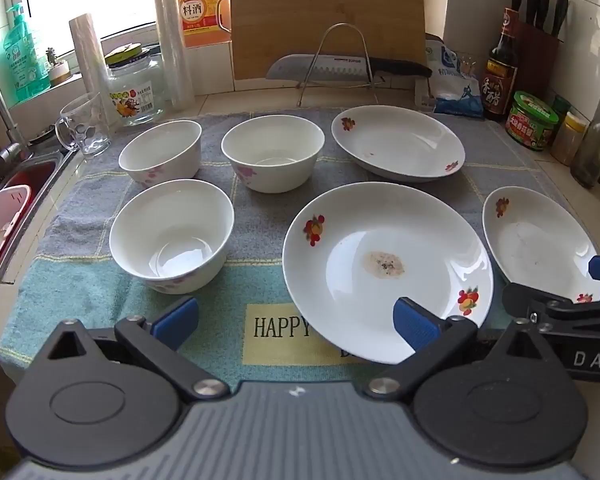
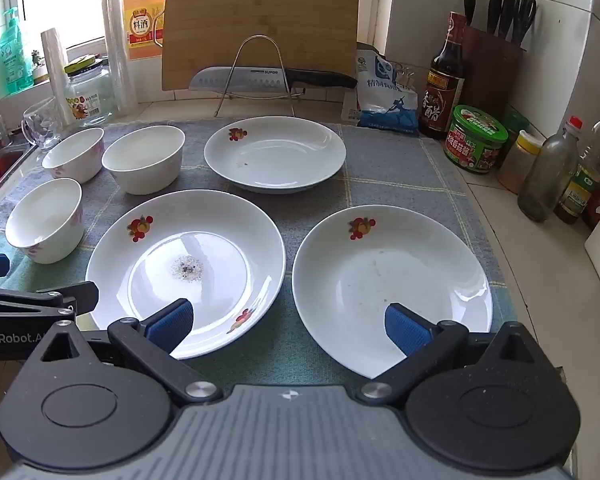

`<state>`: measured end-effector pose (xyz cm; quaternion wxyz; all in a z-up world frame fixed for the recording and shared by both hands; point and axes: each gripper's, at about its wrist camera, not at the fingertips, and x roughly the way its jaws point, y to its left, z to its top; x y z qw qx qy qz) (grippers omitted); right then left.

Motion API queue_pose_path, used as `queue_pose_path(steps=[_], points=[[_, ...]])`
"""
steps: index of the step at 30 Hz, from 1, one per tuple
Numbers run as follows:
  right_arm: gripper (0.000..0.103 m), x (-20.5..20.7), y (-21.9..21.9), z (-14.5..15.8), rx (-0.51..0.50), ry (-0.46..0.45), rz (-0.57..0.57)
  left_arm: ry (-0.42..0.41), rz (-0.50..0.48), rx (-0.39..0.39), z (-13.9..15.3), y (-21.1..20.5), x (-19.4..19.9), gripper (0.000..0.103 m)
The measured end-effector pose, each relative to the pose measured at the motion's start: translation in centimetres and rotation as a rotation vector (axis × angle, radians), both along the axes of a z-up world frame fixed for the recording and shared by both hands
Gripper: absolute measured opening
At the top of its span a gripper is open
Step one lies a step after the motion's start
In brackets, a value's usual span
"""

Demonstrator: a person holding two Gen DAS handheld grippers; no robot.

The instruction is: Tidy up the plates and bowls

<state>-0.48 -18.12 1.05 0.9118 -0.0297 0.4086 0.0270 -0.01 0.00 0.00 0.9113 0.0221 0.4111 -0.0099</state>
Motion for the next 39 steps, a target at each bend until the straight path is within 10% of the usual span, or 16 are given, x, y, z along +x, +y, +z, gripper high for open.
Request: queue_pose_path(steps=[39], points=[[0.103, -0.27, 0.14, 0.41, -0.003, -0.014, -0.005, -0.007, -0.002, 0.002, 0.78, -0.07, -0.23, 0.102]])
